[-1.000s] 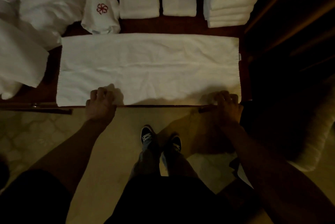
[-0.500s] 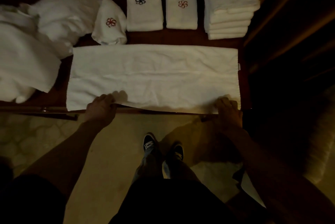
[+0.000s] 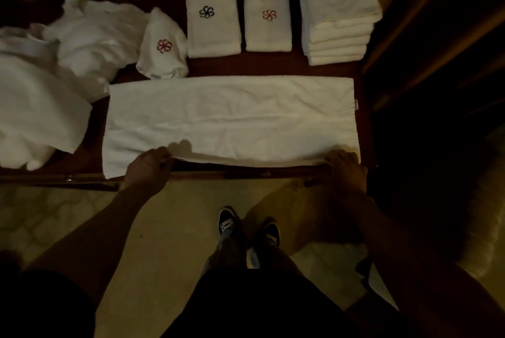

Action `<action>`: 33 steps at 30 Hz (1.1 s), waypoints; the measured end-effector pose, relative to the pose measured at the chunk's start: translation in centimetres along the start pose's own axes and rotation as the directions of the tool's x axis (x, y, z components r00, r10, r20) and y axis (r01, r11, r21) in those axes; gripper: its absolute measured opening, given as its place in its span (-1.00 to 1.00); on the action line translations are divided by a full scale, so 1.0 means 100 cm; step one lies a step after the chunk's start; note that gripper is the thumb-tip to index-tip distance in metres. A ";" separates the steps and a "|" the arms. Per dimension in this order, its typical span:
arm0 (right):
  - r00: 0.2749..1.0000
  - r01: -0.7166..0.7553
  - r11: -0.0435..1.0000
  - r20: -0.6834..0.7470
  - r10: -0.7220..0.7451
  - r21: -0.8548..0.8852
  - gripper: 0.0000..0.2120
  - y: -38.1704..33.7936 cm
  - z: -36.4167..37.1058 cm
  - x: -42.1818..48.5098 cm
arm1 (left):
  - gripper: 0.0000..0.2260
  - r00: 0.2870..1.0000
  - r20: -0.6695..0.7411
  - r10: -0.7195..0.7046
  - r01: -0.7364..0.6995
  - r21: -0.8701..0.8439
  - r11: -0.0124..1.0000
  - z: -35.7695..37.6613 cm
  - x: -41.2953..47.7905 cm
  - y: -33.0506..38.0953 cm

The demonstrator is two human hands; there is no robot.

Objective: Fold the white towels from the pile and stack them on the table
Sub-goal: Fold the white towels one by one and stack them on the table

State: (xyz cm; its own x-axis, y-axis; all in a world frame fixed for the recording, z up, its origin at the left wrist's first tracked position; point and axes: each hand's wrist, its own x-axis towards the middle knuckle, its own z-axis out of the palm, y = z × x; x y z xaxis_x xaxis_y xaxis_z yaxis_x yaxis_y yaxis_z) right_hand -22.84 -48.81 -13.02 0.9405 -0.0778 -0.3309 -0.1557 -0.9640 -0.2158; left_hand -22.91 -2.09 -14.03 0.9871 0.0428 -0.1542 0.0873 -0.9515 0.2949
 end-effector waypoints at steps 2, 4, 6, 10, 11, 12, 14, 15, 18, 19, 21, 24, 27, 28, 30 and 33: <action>1.000 -0.014 0.998 -0.022 0.016 0.060 -0.81 0.000 -0.005 0.001 | -0.83 1.000 -0.025 -0.018 0.018 -0.011 1.000 -0.004 0.004 0.003; 1.000 -0.005 0.997 -0.025 0.007 0.078 -0.78 0.000 -0.012 0.001 | -0.82 0.997 -0.065 -0.030 0.028 -0.021 0.999 -0.010 0.009 0.006; 0.999 0.039 0.996 0.028 -0.041 0.076 -0.60 0.002 -0.023 0.002 | -0.82 0.994 -0.103 -0.036 0.035 -0.012 0.999 -0.015 0.016 0.007; 0.995 0.044 0.992 0.085 -0.054 0.117 -0.58 0.002 -0.044 0.015 | -0.85 0.987 -0.155 -0.032 0.031 -0.007 0.999 -0.028 0.032 0.010; 0.999 0.042 0.991 0.016 -0.044 0.127 -0.64 0.000 -0.047 0.017 | -0.84 0.986 -0.166 -0.025 0.024 -0.009 1.000 -0.031 0.036 0.011; 0.998 0.036 0.991 -0.052 -0.030 0.132 -0.69 -0.002 -0.049 0.019 | -0.84 0.984 -0.177 -0.021 0.020 -0.008 1.000 -0.034 0.041 0.012; 0.990 0.035 0.993 -0.136 -0.019 0.110 -0.72 -0.008 -0.052 0.025 | -0.82 0.980 -0.199 -0.011 0.010 -0.007 1.000 -0.040 0.052 0.013; 0.991 0.034 0.995 -0.130 -0.021 0.096 -0.70 -0.011 -0.058 0.027 | -0.82 0.979 -0.205 -0.005 0.003 -0.011 1.000 -0.043 0.058 0.013; 0.996 -0.011 0.999 -0.083 0.015 0.054 -0.64 -0.018 -0.075 0.043 | -0.80 0.980 -0.198 0.023 -0.026 -0.011 1.000 -0.050 0.075 0.013; 0.997 -0.020 0.999 -0.079 0.024 0.047 -0.66 -0.019 -0.079 0.049 | -0.80 0.981 -0.191 0.026 -0.029 -0.012 0.999 -0.053 0.081 0.012; 0.992 -0.039 0.997 -0.116 0.046 0.062 -0.72 -0.024 -0.079 0.058 | -0.80 0.984 -0.176 0.034 -0.038 -0.016 0.999 -0.056 0.094 0.010; 0.973 -0.114 0.992 -0.198 0.121 0.050 -0.70 -0.031 -0.081 0.072 | -0.82 0.991 -0.123 0.052 -0.056 -0.036 0.998 -0.062 0.111 0.007; 0.946 -0.290 0.951 -0.119 0.302 0.106 -0.71 -0.034 -0.088 0.089 | -0.85 0.993 -0.103 0.060 -0.068 -0.076 0.995 -0.066 0.130 0.006; 0.939 -0.292 0.939 -0.133 0.318 0.180 -0.72 -0.033 -0.087 0.094 | -0.85 0.993 -0.099 0.056 -0.064 -0.084 0.994 -0.066 0.135 0.006; 0.925 -0.215 0.925 -0.238 0.296 0.313 -0.78 -0.027 -0.081 0.103 | -0.86 0.994 -0.099 0.042 -0.050 -0.087 0.995 -0.067 0.147 0.004; 0.890 -0.211 0.896 -0.302 0.341 0.391 -0.81 -0.022 -0.077 0.115 | -0.88 0.990 -0.137 0.044 -0.056 -0.079 0.995 -0.066 0.164 0.010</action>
State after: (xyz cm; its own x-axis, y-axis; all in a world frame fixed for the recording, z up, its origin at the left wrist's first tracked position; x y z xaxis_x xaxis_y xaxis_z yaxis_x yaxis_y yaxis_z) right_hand -9.33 -49.50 -9.33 0.8754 -0.4749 -0.0908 -0.4558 -0.7479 -0.4827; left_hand -5.75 -0.35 -10.04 0.9991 0.0419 -0.0101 0.0426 -0.9255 0.3763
